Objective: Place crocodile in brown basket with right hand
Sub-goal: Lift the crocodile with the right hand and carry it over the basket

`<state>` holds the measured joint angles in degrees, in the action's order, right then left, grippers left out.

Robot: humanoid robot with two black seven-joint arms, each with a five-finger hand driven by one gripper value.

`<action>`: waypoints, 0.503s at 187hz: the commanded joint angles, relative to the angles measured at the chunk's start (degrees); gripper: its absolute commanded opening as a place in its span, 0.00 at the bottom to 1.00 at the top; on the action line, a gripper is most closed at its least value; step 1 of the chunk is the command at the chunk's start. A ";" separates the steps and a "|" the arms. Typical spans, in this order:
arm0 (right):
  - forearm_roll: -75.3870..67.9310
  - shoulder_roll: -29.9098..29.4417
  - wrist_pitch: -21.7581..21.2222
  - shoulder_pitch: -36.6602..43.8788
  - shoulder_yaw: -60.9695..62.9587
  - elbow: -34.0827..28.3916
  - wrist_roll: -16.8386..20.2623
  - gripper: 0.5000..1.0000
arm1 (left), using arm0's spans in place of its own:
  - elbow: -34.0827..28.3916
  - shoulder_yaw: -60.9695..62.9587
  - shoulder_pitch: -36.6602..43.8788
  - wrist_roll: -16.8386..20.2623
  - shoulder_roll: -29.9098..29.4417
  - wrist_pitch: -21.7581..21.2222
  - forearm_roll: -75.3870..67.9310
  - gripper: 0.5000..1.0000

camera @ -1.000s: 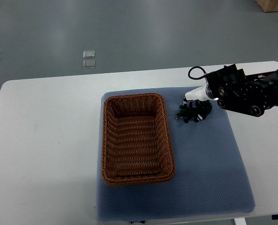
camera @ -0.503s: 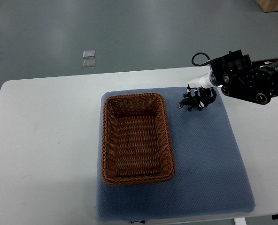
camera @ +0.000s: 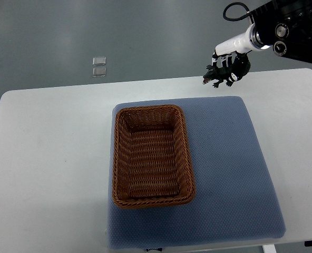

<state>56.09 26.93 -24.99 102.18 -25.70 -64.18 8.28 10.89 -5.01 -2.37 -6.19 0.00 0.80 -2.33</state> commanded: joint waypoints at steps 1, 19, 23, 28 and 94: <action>-4.14 -0.92 -0.24 3.63 0.03 -2.26 -0.02 0.00 | 0.10 0.09 0.00 -0.05 0.00 -0.01 -0.04 1.00; -6.78 -4.08 0.11 5.39 0.03 -3.67 -0.02 0.00 | 0.10 0.00 0.00 -0.05 0.00 0.08 -0.04 1.00; -7.39 -5.05 0.20 5.57 0.03 -3.76 -0.11 0.00 | 0.01 0.00 0.00 0.03 0.00 -0.01 -0.04 1.00; -8.36 -6.45 0.20 5.74 0.03 -3.76 -0.02 0.00 | -0.07 0.00 0.00 -0.05 0.00 -0.01 -0.04 1.00; -11.44 -23.77 2.14 1.35 -0.14 2.04 -0.02 0.00 | -0.08 -0.09 -0.18 0.03 0.00 -0.01 0.05 1.00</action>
<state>44.80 7.49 -23.89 106.06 -25.76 -65.10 8.19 10.81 -5.10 -2.55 -6.21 0.00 0.83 -2.28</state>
